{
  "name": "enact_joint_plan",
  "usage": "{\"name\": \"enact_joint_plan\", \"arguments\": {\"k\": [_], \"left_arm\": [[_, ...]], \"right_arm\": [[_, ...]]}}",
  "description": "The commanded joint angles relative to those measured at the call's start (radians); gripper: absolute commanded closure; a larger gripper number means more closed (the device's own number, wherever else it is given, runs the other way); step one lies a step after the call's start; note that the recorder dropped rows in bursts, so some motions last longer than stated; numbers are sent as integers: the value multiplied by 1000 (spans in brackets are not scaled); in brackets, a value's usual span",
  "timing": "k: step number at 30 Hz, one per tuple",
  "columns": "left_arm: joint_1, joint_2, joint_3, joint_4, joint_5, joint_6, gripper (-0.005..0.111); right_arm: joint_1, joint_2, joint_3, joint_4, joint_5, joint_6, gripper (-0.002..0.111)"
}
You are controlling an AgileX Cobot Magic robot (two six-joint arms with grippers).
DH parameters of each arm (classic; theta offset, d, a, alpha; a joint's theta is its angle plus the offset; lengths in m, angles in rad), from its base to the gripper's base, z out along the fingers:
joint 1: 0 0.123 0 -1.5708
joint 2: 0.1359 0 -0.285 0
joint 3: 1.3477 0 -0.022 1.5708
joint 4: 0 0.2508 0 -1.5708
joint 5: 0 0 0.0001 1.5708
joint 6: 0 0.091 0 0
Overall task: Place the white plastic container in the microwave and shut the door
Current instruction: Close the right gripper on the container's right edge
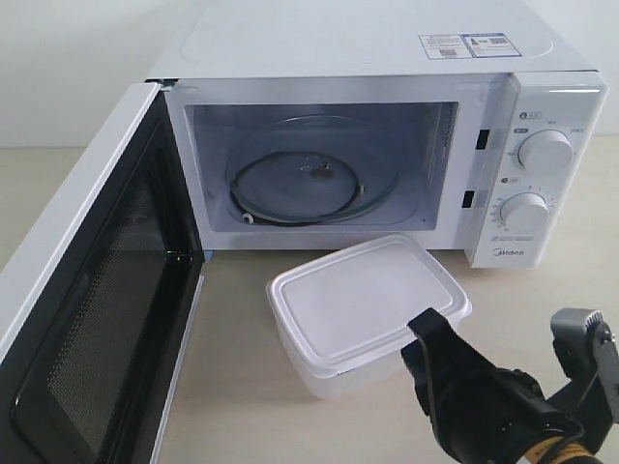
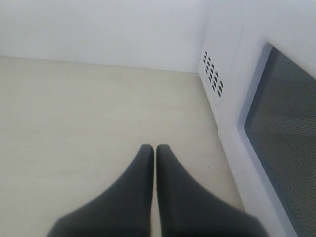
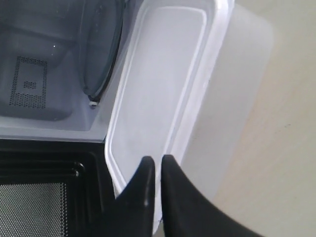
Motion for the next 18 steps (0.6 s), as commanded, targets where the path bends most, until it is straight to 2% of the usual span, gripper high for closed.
{"name": "enact_joint_plan", "arguments": {"k": [1, 4, 11, 18], "left_arm": [[5, -4, 3, 1, 3, 7, 102], [5, -4, 3, 1, 3, 7, 102], [5, -4, 3, 1, 3, 7, 102], [5, -4, 3, 1, 3, 7, 102]], "right_arm": [[-3, 1, -1, 119, 18, -18, 103], [-3, 1, -1, 165, 40, -7, 103], [-3, 1, -1, 80, 66, -3, 103], [-3, 3, -1, 76, 64, -46, 103]]}}
